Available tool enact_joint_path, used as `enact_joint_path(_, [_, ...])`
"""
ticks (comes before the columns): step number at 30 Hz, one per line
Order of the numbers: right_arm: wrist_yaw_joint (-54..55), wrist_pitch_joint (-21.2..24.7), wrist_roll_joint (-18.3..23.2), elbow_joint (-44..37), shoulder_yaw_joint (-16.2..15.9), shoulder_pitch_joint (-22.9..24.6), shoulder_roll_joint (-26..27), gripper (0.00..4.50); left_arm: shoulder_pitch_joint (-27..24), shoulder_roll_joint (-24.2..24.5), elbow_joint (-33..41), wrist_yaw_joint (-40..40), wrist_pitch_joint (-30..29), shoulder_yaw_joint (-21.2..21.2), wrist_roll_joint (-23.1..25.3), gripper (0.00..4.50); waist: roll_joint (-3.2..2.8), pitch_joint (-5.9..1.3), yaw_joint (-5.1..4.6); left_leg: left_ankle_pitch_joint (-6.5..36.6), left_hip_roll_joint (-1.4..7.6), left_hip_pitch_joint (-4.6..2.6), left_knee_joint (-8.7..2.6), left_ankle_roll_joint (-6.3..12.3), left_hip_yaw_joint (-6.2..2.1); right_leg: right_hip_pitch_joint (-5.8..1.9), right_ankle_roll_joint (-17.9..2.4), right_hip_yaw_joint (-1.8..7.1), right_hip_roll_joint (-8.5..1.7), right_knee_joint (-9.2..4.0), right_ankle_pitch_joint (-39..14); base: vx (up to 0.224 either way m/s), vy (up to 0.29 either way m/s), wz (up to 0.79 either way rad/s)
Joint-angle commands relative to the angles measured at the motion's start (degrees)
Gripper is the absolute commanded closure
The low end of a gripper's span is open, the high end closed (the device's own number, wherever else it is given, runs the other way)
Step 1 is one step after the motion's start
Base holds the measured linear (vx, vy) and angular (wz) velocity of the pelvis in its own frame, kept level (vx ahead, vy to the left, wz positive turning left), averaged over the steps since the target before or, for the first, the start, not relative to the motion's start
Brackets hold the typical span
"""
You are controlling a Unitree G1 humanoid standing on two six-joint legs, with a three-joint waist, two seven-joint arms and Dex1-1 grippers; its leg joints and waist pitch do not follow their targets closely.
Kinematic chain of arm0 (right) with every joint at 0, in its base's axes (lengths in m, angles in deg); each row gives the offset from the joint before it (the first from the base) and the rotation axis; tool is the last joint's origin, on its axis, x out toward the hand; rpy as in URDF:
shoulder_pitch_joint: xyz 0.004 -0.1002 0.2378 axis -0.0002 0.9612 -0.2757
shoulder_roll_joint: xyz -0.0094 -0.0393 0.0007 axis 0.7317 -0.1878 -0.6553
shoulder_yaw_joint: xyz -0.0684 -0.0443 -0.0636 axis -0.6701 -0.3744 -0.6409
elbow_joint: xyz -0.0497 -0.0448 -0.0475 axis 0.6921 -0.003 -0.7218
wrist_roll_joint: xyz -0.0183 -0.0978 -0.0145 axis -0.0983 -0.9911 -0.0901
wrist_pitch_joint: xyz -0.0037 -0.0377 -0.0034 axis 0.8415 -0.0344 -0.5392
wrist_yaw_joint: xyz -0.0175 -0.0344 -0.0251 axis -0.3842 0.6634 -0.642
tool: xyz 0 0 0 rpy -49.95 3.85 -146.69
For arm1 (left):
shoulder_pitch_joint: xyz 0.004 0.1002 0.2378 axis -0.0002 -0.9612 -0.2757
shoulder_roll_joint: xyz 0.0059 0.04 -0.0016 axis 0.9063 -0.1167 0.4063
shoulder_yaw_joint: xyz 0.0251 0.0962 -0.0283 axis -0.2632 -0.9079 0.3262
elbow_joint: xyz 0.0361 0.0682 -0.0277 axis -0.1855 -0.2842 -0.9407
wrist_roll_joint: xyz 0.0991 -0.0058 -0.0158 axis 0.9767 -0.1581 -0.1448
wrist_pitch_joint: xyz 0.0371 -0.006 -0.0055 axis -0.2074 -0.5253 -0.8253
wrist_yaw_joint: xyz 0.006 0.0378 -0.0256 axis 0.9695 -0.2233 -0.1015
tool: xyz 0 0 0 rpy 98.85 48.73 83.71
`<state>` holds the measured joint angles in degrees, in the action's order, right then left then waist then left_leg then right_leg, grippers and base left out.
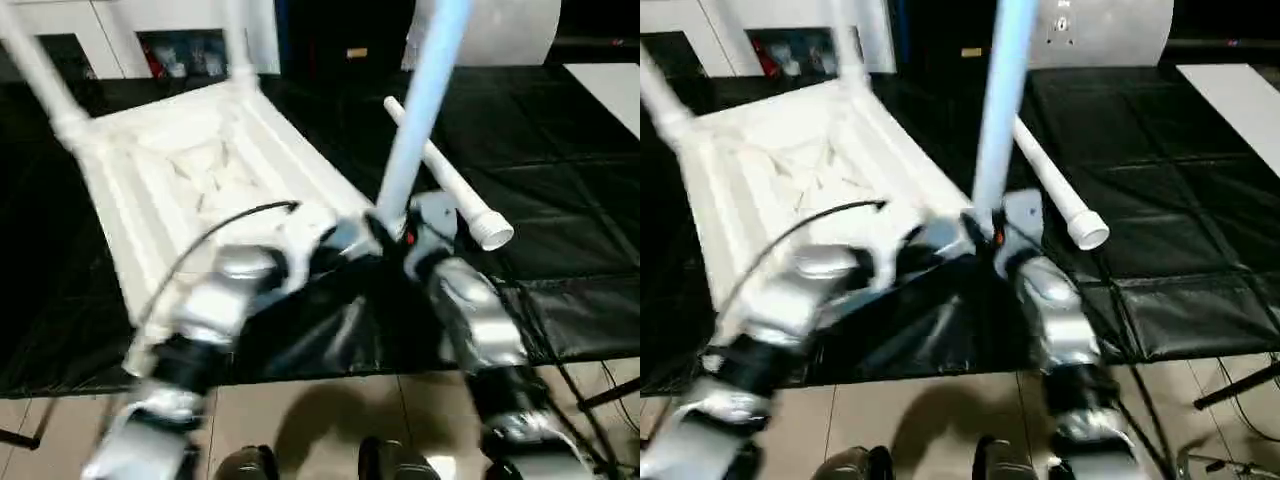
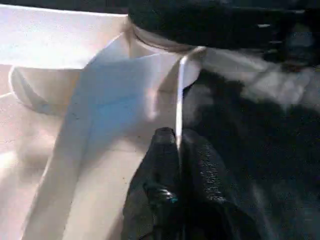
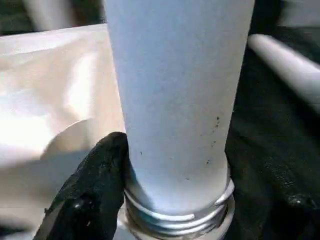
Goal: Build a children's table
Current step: Rotate leg to tighten
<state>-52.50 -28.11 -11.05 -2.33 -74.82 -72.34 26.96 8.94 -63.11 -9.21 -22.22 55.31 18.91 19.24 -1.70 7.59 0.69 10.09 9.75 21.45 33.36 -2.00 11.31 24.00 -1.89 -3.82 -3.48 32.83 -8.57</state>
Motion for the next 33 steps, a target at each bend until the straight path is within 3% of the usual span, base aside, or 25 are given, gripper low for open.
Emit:
enact_joint_path(1, [2.1,1.77,1.88,4.13,-1.4,0.2,4.32,1.85,2.81,-3.83,2.76,0.66,2.95,-1.79,-2.17,4.5,0.56,-4.22,0.13,13.38,2.82,-0.9,-3.98,3.94,-1.82,-2.14,-7.84,2.94,-4.84,-5.17,-25.58,0.0,0.0,0.0])
enact_joint_path(2, [2.82,1.5,1.61,4.2,-1.02,0.03,4.46,1.85,2.72,-3.87,3.18,0.52,2.77,-2.07,-2.08,4.5,0.64,-4.43,0.2,11.52,2.73,-0.53,-3.95,4.47,-1.77,-2.56,-8.48,2.91,-4.84,-4.76,-22.5,0.0,0.0,0.0])
enact_joint_path(6, [1.88,-0.29,1.27,3.13,-0.34,0.38,3.27,1.85,1.27,0.07,3.93,-3.08,4.54,-2.77,-1.05,4.5,0.47,-4.71,0.53,7.91,2.79,-0.29,-3.78,6.45,-1.56,-3.02,-11.18,2.91,-4.69,-3.86,-14.47,0.0,0.0,0.0])
enact_joint_path(9, [-0.69,-1.11,2.36,1.31,-0.07,1.32,2.25,1.15,0.33,2.78,3.96,-5.42,5.62,-2.96,-0.93,4.5,0.44,-4.8,0.46,7.48,2.76,-0.09,-3.69,7.04,-1.59,-3.35,-11.51,2.92,-4.8,-3.65,-13.31,0.0,0.0,0.0])
enact_joint_path(11, [-2.71,-1.73,3.7,-0.18,0.35,2.07,1.71,1.07,0.09,3.76,3.44,-6.02,6.08,-2.68,-1.14,4.5,0.33,-4.99,0.45,6.7,2.91,-0.12,-3.62,7.33,-1.63,-3.44,-12.03,2.94,-4.81,-3.38,-11.6,0.0,0.0,0.0])
enact_joint_path(13, [-3.57,-1.6,4.62,-2.68,0.8,3.49,0.5,0.95,-0.09,5.19,2.24,-7.62,8.59,-2.65,-1.38,4.5,0.64,-5.34,0.49,3.48,2.95,0.11,-3.29,8.65,-1.51,-3.43,-13.52,2.99,-4.51,-2.72,-6.09,0.0,0.0,0.0])
enact_joint_path(14, [-3.87,-1.62,4.88,-3.43,0.87,3.97,0.12,0.73,-0.13,5.54,1.88,-8.07,9.39,-2.65,-1.5,4.5,0.44,-5.15,0.74,3.53,3.1,-0.02,-3.33,9.32,-1.49,-3.21,-13.76,2.93,-4.55,-2.69,-5.91,0.0,0.0,0.0])
enact_joint_path(16, [-3.4,-3.2,2.03,-5.87,-0.53,5.75,-2.18,0.65,0.0,6.5,0.8,-8.79,11.36,-3.19,-1.23,4.5,0.53,-5.01,1.0,4.25,3.11,-0.13,-3.38,8.89,-1.39,-3.16,-13.62,2.92,-4.57,-2.9,-7.78,0.0,0.0,0.0])
enact_joint_path(17, [-4.95,-2.96,3.01,-7.74,-0.55,6.79,-2.59,0.65,0.04,6.76,0.29,-8.9,11.76,-3.28,-1.19,4.5,0.71,-5.07,1.12,4.61,3.15,-0.26,-3.36,8.64,-1.33,-3.07,-13.42,2.96,-4.59,-3.02,-8.72,0.0,0.0,0.0])
enact_joint_path(19, [-7.21,-1.7,4.5,-12.64,-0.23,9.52,-3.51,0.4,0.33,6.91,-1.44,-8.43,12.9,-2.82,-1.26,4.5,0.76,-4.92,1.57,6.55,3.16,-0.35,-3.46,7.99,-1.28,-3.15,-11.74,3.08,-4.65,-3.38,-11.96,0.0,0.0,0.0])
enact_joint_path(20, [-8.42,-0.37,6.09,-16.32,0.25,11.57,-3.93,0.29,0.68,6.73,-2.84,-7.59,13.92,-2.1,-1.25,4.5,0.9,-4.89,1.39,6.97,3.01,-0.12,-3.58,7.74,-1.39,-3.33,-10.93,2.99,-4.58,-3.49,-13.43,0.0,0.0,0.0])
enact_joint_path(21, [-8.92,0.13,6.8,-18.09,0.45,12.58,-4.23,0.24,0.97,6.64,-3.67,-6.89,14.73,-1.74,-1.06,4.5,0.92,-4.91,1.53,7.45,3.09,-0.36,-3.56,7.48,-1.36,-3.13,-10.53,3.02,-4.65,-3.61,-14.26,0.0,0.0,0.0])
enact_joint_path(22, [-9.15,0.5,7.19,-20.15,0.58,13.99,-4.76,0.1,1.26,6.32,-4.53,-6.18,15.55,-0.95,-1.29,4.5,1.04,-4.77,1.35,8.3,2.97,-0.1,-3.65,7.15,-1.47,-3.23,-9.8,2.93,-4.73,-3.82,-16.69,0.0,0.0,0.0])
enact_joint_path(24, [-8.76,0.47,7.19,-21.59,0.79,15.19,-5.14,0.03,1.4,5.97,-4.94,-6.02,15.99,-0.18,-1.88,4.5,1.24,-4.57,1.22,10.39,2.76,-0.35,-3.7,6.02,-1.37,-2.74,-7.93,2.87,-4.64,-4.64,-22.72,0.0,0.0,0.0])
enact_joint_path(25, [-8.89,0.7,7.92,-22.43,1.16,15.92,-5.18,0.03,1.4,5.75,-4.79,-6.38,16.13,0.29,-2.55,4.5,1.41,-4.59,1.12,10.73,2.69,-0.25,-3.7,5.69,-1.43,-2.85,-7.37,2.83,-4.7,-4.69,-24.19,0.0,0.0,0.0])
enact_joint_path(27, [-8.94,0.92,8.58,-23.02,1.31,16.41,-5.28,0.0,1.41,5.66,-4.76,-6.69,16.35,0.53,-3.01,4.06,1.34,-4.44,1.03,11.7,2.51,-0.28,-3.7,5.26,-1.47,-2.61,-5.75,2.79,-4.75,-5.27,-28.33,0.0,0.0,0.0])
enact_joint_path(28, [-9.69,1.65,10.77,-25.41,1.46,17.72,-5.19,0.0,1.11,5.62,-3.79,-7.61,16.02,1.27,-4.42,4.06,1.39,-4.56,1.02,11.48,2.52,-0.2,-3.71,5.13,-1.56,-2.57,-5.07,2.75,-4.75,-5.32,-28.98,0.0,0.0,0.0])
enact_joint_path(29, [-9.78,1.82,10.74,-25.72,1.3,17.86,-5.31,0.0,1.01,5.67,-3.48,-7.78,15.97,1.38,-4.64,3.95,1.31,-4.56,1.04,11.39,2.44,-0.23,-3.68,5.31,-1.51,-2.55,-4.95,2.75,-4.72,-5.42,-29.0,0.0,0.0,0.0])
enact_joint_path(33, [-10.46,4.81,9.45,-27.83,-0.3,18.5,-6.58,0.0,0.2,6.55,0.02,-8.36,15.57,3.2,-6.72,3.65,1.15,-5.14,1.2,8.16,3.02,0.01,-3.57,6.42,-1.55,-2.55,-8.33,2.79,-4.44,-4.02,-18.66,0.0,0.0,0.0])
